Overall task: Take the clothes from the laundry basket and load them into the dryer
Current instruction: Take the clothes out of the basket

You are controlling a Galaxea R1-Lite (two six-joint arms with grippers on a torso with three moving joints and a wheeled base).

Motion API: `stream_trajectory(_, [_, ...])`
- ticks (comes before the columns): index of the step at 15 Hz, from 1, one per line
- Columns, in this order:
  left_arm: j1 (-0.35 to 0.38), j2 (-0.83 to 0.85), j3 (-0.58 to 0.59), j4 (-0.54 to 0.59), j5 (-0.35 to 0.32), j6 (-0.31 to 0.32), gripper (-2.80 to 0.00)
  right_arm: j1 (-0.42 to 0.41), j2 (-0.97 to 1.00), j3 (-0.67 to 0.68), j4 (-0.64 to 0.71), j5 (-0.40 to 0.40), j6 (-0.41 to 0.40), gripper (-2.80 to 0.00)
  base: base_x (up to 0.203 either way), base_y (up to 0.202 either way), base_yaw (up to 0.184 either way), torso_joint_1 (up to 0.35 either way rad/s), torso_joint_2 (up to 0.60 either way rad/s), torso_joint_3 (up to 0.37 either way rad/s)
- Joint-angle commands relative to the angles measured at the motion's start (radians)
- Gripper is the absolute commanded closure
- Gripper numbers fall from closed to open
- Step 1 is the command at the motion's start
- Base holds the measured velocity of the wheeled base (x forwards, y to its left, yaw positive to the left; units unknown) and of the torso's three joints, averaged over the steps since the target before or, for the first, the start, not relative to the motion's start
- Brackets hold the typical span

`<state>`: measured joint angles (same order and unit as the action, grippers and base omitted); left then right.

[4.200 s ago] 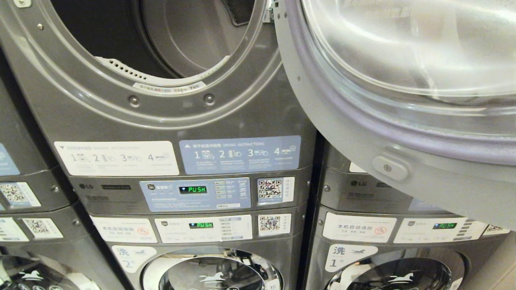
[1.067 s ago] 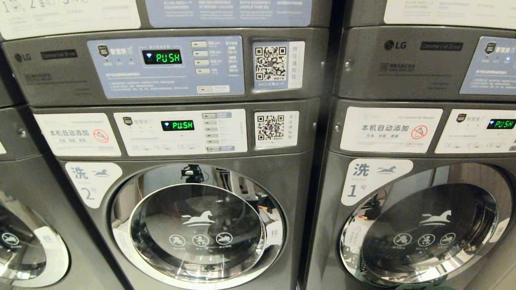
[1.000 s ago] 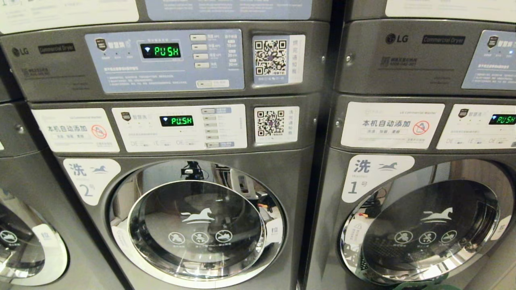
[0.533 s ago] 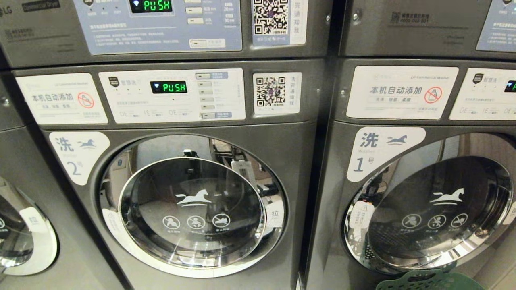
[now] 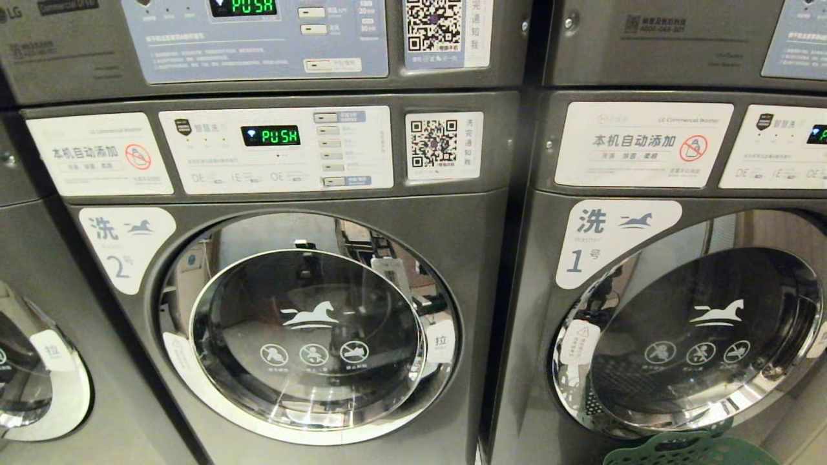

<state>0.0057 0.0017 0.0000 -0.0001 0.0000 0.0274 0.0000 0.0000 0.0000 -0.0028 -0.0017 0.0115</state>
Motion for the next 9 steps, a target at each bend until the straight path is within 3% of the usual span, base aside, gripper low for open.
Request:
stream_trajectory(1, [0.0, 0.0, 0.0, 0.0, 0.0, 0.0, 0.0, 0.0, 0.001, 0.0, 0.0, 0.0, -0.001, 0.0, 0.0, 0.0, 0.0, -0.026, 0.19, 0.137])
stream_trajectory(9, [0.0, 0.0, 0.0, 0.0, -0.002, 0.005, 0.0, 0.0, 0.001, 0.0, -0.001, 0.0, -0.002, 0.0, 0.0, 0.0, 0.0, -0.002, 0.03, 0.022])
